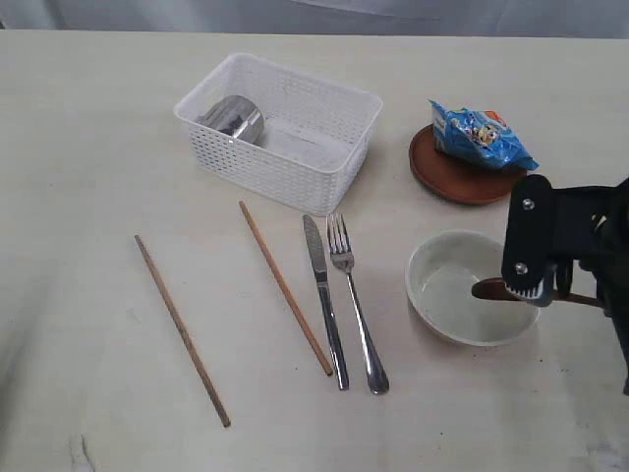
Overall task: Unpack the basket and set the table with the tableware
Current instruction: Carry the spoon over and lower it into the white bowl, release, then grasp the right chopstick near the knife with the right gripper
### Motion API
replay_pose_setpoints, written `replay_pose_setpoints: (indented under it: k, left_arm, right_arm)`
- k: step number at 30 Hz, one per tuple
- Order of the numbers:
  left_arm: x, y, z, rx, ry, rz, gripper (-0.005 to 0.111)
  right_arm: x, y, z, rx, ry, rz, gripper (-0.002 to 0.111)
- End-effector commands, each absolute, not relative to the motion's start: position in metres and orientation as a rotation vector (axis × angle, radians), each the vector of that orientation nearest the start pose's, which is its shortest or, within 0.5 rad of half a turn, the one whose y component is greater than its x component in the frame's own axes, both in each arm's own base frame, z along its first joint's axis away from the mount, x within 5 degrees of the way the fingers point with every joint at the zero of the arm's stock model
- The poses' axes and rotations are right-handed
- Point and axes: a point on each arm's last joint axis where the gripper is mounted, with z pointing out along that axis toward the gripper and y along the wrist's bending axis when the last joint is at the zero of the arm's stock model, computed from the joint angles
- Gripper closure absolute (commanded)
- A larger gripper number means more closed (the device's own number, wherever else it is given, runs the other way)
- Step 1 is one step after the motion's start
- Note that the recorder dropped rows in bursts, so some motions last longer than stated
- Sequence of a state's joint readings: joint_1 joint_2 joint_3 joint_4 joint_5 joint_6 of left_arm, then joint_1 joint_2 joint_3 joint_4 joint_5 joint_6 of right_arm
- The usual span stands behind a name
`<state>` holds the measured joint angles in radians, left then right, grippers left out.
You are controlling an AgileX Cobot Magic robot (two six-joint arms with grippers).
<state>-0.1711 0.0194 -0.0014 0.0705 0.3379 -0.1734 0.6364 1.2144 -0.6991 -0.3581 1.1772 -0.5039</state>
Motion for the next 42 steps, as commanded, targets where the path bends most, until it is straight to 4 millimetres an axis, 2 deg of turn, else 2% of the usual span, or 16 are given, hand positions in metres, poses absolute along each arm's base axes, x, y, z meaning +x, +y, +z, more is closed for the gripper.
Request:
replay_pose_setpoints:
  k: [1,5,11,15,16,18,21,25,29,33,35,38,42]
  left_arm:
    - [0.055,-0.008,0.182,0.041,1.836,-0.180,0.106]
    - [0.055,-0.008,0.182,0.041,1.836,-0.180,0.106]
    - [0.055,-0.008,0.182,0.041,1.836,-0.180,0.106]
    - [0.055,-0.008,0.182,0.041,1.836,-0.180,0.106]
    - [0.055,-0.008,0.182,0.041,1.836,-0.180,0.106]
    - [0.055,-0.008,0.182,0.041,1.836,-0.180,0.106]
    - [0.055,-0.008,0.182,0.041,1.836,-0.180,0.106]
    - [0.055,-0.008,0.182,0.041,1.836,-0.180,0.106]
    - [0.055,-0.008,0.182,0.041,1.836,-0.180,0.106]
    - [0.055,-0.008,0.182,0.041,1.836,-0.180,0.106]
    - [0.055,-0.008,0.182,0.041,1.836,-0.180,0.106]
    - [0.055,-0.008,0.182,0.041,1.836,-0.180,0.106]
    - [0.055,-0.008,0.182,0.041,1.836,-0.180,0.106]
  right_arm:
    - [0.170,0.088,0.218,-1.856,2.456,-0.497,0.109]
    - [0.178,0.090,0.205,-1.937,2.475,-0.564,0.109]
    - [0.183,0.095,0.203,-1.822,2.461,-0.532,0.108]
    - [0.185,0.097,0.197,-1.824,2.489,-0.534,0.108]
    - [0.186,0.098,0.195,-1.824,2.495,-0.534,0.103]
    - [0.187,0.098,0.195,-1.790,2.503,-0.536,0.083]
    - [0.190,0.096,0.196,-1.753,2.498,-0.589,0.065]
    - [0.191,0.094,0.198,-1.735,2.498,-0.645,0.064]
    - [0.194,0.097,0.212,-1.706,2.488,-0.682,0.064]
    - [0.195,0.111,0.245,-1.608,2.467,-0.685,0.064]
    - [0.195,0.118,0.262,-1.525,2.484,-0.642,0.064]
    - [0.194,0.131,0.280,-1.385,2.573,-0.445,0.064]
    - [0.180,0.161,0.287,-1.260,2.732,0.081,0.062]
